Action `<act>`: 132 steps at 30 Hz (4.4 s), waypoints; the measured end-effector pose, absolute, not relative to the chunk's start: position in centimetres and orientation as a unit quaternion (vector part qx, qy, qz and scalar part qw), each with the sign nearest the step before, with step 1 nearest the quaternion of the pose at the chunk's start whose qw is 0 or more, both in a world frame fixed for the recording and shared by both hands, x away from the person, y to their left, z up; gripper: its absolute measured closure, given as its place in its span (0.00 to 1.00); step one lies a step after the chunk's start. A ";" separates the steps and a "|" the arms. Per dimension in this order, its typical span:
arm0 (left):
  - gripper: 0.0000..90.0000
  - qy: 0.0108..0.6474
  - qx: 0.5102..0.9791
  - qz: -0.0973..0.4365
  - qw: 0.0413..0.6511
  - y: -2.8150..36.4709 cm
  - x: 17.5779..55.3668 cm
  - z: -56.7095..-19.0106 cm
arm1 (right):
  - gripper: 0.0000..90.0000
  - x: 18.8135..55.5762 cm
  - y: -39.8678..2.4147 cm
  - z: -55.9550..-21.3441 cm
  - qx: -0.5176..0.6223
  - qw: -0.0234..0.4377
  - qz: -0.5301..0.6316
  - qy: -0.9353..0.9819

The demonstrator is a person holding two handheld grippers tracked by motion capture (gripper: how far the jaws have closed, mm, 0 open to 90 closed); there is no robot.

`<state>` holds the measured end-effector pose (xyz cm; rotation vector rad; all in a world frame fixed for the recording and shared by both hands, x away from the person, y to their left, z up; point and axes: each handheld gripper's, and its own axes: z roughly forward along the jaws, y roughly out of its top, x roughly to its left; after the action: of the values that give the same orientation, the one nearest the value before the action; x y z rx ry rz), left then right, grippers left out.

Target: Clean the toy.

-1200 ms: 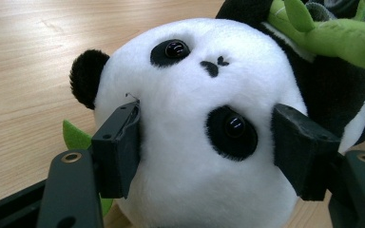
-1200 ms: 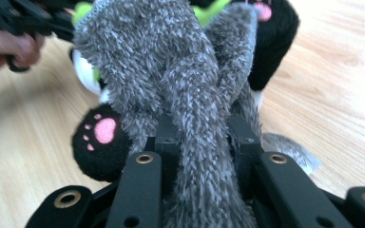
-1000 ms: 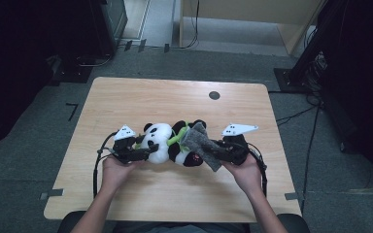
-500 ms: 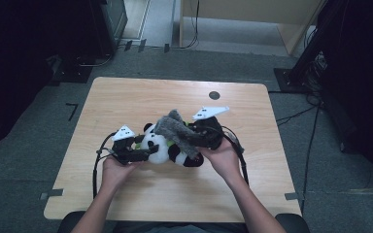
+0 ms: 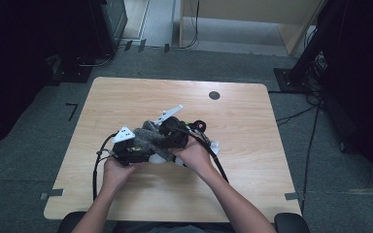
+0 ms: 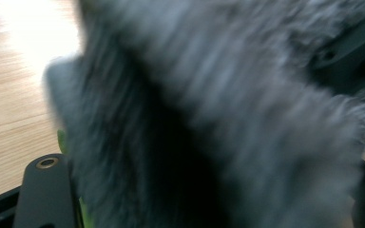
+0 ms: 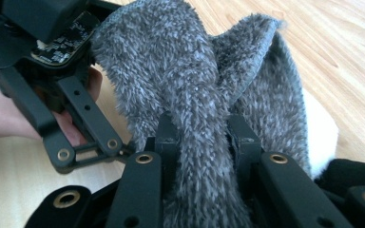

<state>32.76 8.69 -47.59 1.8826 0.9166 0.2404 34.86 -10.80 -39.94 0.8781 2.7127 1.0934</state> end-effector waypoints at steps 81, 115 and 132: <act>0.44 0.393 0.784 0.089 0.473 8.4 33.0 -47.0 | 0.81 33.9 -17.1 -37.6 0.321 0.073 0.406 0.853; 0.44 0.401 0.782 0.089 0.469 8.3 33.2 -46.7 | 0.82 28.5 -11.7 -45.1 0.239 0.015 0.332 0.912; 0.46 0.397 0.787 0.107 0.460 8.0 33.1 -46.8 | 0.82 28.2 -15.9 -45.3 0.286 0.085 0.355 0.886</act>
<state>33.11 8.04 -46.84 1.9362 0.9781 0.2630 28.22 -15.94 -45.31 0.8521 2.6423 1.0594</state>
